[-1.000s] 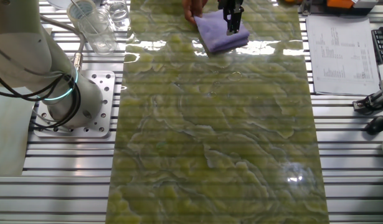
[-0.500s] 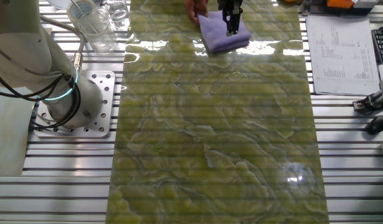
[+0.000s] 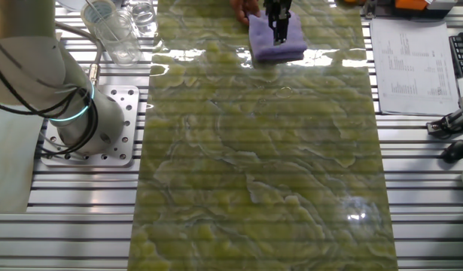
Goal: Clean the table with a cloth
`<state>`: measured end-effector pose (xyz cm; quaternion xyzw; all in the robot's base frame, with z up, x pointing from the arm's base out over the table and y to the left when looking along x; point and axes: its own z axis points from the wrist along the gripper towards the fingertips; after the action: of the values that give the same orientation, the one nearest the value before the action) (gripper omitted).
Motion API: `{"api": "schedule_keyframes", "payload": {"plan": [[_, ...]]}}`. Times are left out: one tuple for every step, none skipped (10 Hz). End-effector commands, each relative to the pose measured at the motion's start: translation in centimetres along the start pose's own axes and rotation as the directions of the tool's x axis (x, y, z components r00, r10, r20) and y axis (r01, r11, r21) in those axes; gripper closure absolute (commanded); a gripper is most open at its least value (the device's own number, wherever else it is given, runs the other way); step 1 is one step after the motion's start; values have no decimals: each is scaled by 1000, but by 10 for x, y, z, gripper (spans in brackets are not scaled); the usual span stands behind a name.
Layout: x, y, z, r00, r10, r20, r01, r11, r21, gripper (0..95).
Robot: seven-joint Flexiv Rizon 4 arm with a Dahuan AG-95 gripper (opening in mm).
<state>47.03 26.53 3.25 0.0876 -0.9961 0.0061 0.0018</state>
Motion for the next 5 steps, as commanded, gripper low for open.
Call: {"api": "schedule_keyframes", "payload": {"plan": [[-3, -1, 6, 1000, -6, 4, 6, 1000, 9, 0], [-4, -1, 8, 1000, -7, 5, 7, 1000, 10, 0], [-5, -1, 14, 1000, -8, 7, 7, 1000, 14, 0], [-4, -1, 19, 1000, -14, 9, 14, 1000, 17, 0], [-4, -1, 23, 1000, -17, 7, 17, 999, 30, 0]]}}
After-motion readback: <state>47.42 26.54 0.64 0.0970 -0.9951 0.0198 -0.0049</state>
